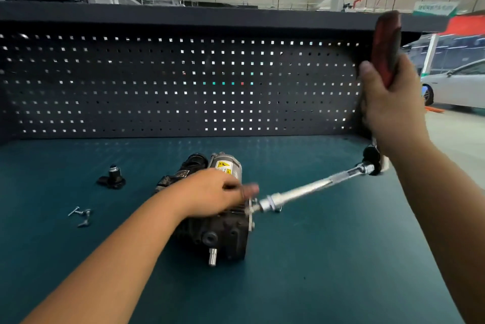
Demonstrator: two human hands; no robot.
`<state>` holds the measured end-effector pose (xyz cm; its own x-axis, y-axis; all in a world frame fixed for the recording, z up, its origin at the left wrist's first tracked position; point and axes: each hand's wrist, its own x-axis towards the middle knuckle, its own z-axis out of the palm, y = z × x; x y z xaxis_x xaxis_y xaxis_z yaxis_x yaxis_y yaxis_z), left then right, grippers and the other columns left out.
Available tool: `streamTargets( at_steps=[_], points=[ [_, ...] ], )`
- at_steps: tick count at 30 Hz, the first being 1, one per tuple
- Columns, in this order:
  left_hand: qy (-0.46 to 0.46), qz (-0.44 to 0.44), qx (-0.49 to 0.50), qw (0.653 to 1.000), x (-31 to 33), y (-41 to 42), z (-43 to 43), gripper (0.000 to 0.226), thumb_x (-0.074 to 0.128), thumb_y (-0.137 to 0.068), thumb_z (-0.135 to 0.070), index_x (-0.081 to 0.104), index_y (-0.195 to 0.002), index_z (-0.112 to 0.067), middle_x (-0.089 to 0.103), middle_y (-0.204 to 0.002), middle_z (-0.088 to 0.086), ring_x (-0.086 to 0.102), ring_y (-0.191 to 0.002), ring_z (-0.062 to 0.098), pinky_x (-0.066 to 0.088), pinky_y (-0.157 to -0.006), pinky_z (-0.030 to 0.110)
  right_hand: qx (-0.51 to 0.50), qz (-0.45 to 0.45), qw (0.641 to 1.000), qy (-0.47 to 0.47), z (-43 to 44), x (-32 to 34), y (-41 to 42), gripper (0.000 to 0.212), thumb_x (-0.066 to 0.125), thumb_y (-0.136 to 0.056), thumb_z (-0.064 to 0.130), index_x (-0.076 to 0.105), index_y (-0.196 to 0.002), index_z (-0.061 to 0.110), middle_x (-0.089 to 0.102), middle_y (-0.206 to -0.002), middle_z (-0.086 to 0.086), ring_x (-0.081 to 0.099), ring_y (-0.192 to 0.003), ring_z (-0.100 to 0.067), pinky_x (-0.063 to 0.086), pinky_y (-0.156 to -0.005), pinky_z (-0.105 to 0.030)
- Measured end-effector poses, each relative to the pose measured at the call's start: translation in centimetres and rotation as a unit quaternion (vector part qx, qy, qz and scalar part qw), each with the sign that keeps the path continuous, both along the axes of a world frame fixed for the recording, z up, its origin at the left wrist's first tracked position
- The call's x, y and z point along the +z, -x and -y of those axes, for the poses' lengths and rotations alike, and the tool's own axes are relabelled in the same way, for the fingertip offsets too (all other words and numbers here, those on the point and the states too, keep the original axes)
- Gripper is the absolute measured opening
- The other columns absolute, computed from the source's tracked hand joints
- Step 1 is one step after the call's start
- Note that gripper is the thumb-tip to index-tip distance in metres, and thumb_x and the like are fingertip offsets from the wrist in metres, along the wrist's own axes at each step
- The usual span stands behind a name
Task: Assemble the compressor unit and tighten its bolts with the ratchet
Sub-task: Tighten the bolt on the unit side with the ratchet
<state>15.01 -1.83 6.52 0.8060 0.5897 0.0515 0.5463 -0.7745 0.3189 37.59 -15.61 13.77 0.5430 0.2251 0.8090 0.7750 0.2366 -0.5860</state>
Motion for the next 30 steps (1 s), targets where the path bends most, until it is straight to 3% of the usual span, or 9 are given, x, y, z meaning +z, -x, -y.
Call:
streamTargets(
  at_steps=[1,3,6,8,12,22,26,28,30],
  points=[
    [-0.005,0.052,0.019,0.998,0.2,-0.6,-0.3,0.083,0.024,-0.064,-0.083,0.066,-0.084,-0.014,0.056,-0.069,-0.001,0.053,-0.067,0.014,0.041,-0.059,0.027,0.009,-0.037,0.999,0.008,-0.1,0.5,-0.5,0.019,0.052,-0.091,0.039,0.043,-0.080,0.027,0.044,-0.068,0.006,0.046,-0.059,-0.009,0.040,-0.057,-0.026],
    [0.001,0.109,0.030,0.994,-0.2,-1.7,-1.1,0.059,0.034,-0.087,-0.064,0.065,-0.070,-0.017,0.051,-0.057,-0.005,0.048,-0.055,0.012,0.036,-0.053,0.027,0.069,-0.135,0.988,0.021,-0.4,0.8,-1.6,0.026,0.051,-0.093,0.040,0.042,-0.075,0.024,0.040,-0.060,0.006,0.040,-0.047,-0.011,0.035,-0.044,-0.021],
    [0.014,0.082,-0.028,0.996,-2.0,-2.3,-1.8,0.032,0.045,-0.095,-0.046,0.073,-0.094,-0.031,0.069,-0.097,-0.012,0.060,-0.096,0.009,0.045,-0.089,0.030,0.176,-0.245,0.953,0.017,-1.1,-0.1,-2.6,0.032,0.048,-0.097,0.038,0.036,-0.071,0.023,0.032,-0.042,0.012,0.025,-0.030,-0.002,0.022,-0.034,-0.009],
    [-0.020,0.058,-0.033,0.998,-2.6,-2.5,-2.2,0.034,0.045,-0.095,-0.042,0.073,-0.097,-0.024,0.066,-0.110,-0.004,0.055,-0.107,0.014,0.041,-0.097,0.034,0.211,-0.265,0.940,0.029,-1.5,-0.7,-3.2,0.032,0.050,-0.096,0.038,0.036,-0.072,0.022,0.029,-0.039,0.014,0.023,-0.030,-0.002,0.020,-0.034,-0.008],
    [-0.036,0.064,0.004,0.997,-2.8,-2.5,-2.2,0.041,0.044,-0.094,-0.043,0.070,-0.091,-0.011,0.066,-0.108,0.009,0.056,-0.105,0.023,0.043,-0.094,0.040,0.241,-0.270,0.931,0.054,-1.6,-1.7,-4.5,0.031,0.057,-0.093,0.034,0.037,-0.073,0.021,0.031,-0.039,0.014,0.023,-0.031,-0.002,0.021,-0.034,-0.009],
    [-0.040,0.078,0.065,0.994,-2.9,-1.9,-1.8,0.040,0.045,-0.090,-0.045,0.069,-0.082,-0.014,0.068,-0.091,0.008,0.060,-0.089,0.024,0.049,-0.084,0.044,0.319,-0.380,0.856,0.144,-1.8,-3.3,-6.5,0.036,0.057,-0.089,0.042,0.034,-0.071,0.022,0.026,-0.041,0.010,0.021,-0.029,-0.001,0.018,-0.027,-0.010],
    [-0.039,0.084,0.082,0.992,-2.8,-0.4,-1.9,0.042,0.046,-0.091,-0.045,0.069,-0.081,-0.011,0.068,-0.092,0.011,0.060,-0.090,0.025,0.048,-0.083,0.042,0.345,-0.382,0.837,0.185,-2.5,-3.7,-6.0,0.037,0.051,-0.090,0.046,0.034,-0.067,0.021,0.026,-0.040,0.011,0.021,-0.028,-0.001,0.017,-0.025,-0.012],
    [-0.043,0.089,0.091,0.991,-2.7,0.4,-1.8,0.041,0.047,-0.091,-0.044,0.070,-0.075,-0.014,0.067,-0.082,0.010,0.059,-0.082,0.024,0.048,-0.075,0.038,0.358,-0.378,0.828,0.207,-2.6,-3.7,-5.7,0.038,0.053,-0.085,0.048,0.034,-0.066,0.021,0.026,-0.041,0.011,0.021,-0.029,0.000,0.018,-0.024,-0.012],
    [-0.048,0.092,0.098,0.990,-2.6,0.9,-1.7,0.045,0.047,-0.092,-0.044,0.060,-0.057,-0.020,0.057,-0.063,0.004,0.052,-0.065,0.018,0.039,-0.057,0.031,0.366,-0.373,0.823,0.221,-2.4,-3.7,-5.5,0.037,0.056,-0.075,0.051,0.035,-0.066,0.022,0.026,-0.041,0.012,0.020,-0.029,0.000,0.018,-0.023,-0.012]
  ],
)
